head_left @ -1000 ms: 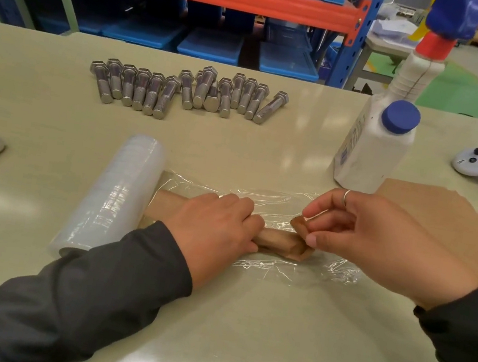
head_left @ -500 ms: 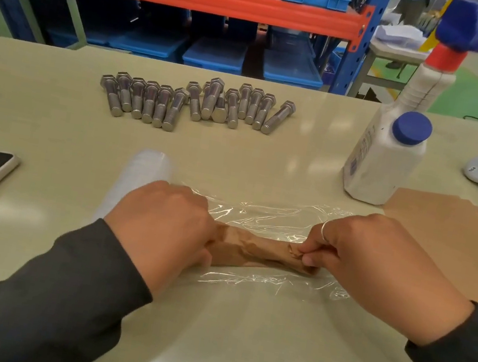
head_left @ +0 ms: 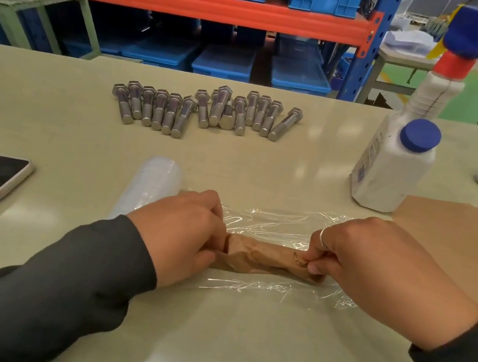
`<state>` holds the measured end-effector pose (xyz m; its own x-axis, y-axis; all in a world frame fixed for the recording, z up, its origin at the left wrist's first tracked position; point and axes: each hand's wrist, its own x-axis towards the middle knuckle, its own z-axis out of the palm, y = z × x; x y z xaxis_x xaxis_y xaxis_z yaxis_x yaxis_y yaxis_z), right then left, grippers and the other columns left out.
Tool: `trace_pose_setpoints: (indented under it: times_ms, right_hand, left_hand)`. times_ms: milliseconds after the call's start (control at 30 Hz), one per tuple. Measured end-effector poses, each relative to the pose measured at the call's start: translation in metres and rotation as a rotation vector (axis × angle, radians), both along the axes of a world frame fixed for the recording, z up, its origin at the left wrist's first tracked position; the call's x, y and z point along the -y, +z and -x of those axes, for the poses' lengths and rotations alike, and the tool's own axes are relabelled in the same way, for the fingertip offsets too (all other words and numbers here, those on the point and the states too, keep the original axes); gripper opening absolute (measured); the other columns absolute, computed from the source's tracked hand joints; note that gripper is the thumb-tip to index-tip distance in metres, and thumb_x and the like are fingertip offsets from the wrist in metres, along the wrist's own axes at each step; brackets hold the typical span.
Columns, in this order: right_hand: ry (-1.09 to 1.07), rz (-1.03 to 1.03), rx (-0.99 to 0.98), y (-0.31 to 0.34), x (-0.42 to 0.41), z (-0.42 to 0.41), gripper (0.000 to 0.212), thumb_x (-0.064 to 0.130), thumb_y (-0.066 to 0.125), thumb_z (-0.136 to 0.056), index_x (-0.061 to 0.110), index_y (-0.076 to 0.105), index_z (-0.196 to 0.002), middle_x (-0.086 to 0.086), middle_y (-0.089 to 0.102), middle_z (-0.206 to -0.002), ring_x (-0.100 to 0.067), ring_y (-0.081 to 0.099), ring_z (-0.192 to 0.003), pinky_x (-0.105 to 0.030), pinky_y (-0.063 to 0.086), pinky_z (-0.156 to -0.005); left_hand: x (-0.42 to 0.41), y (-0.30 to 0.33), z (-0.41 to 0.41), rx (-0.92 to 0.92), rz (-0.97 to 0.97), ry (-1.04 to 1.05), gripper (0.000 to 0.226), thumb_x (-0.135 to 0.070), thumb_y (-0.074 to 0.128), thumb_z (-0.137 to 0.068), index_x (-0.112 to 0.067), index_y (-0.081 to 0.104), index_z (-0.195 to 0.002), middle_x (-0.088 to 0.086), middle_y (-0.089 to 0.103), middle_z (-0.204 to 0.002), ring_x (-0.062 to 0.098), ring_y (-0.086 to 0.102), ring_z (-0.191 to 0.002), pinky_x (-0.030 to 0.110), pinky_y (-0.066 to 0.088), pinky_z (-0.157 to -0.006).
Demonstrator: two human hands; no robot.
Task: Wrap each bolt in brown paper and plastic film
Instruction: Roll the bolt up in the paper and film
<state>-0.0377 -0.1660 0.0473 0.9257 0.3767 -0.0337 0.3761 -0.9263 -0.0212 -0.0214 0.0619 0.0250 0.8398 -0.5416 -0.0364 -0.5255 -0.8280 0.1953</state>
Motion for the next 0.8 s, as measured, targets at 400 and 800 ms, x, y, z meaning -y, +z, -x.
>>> trace_pose_setpoints:
  times_ms: [400,800]
  right_hand:
    - [0.026,0.021,0.042,-0.002,-0.001,-0.001,0.014,0.04,0.051,-0.089,0.035,0.062,-0.097,0.01,0.064,-0.091,-0.012,0.056,-0.084,-0.025,0.041,-0.067]
    - [0.026,-0.015,0.054,-0.005,0.001,0.0,0.016,0.04,0.05,-0.09,0.036,0.062,-0.1,0.011,0.065,-0.095,-0.011,0.056,-0.088,-0.024,0.039,-0.066]
  left_hand:
    - [0.019,0.008,-0.01,-0.108,-0.003,0.36,0.032,-0.029,0.069,-0.08,-0.023,0.041,-0.093,-0.003,0.06,-0.09,0.019,0.057,-0.088,0.027,0.046,-0.076]
    - [0.016,-0.02,0.023,0.197,-0.197,0.144,0.023,-0.021,0.036,-0.098,-0.027,0.05,-0.116,-0.007,0.048,-0.118,0.014,0.044,-0.112,0.023,0.037,-0.083]
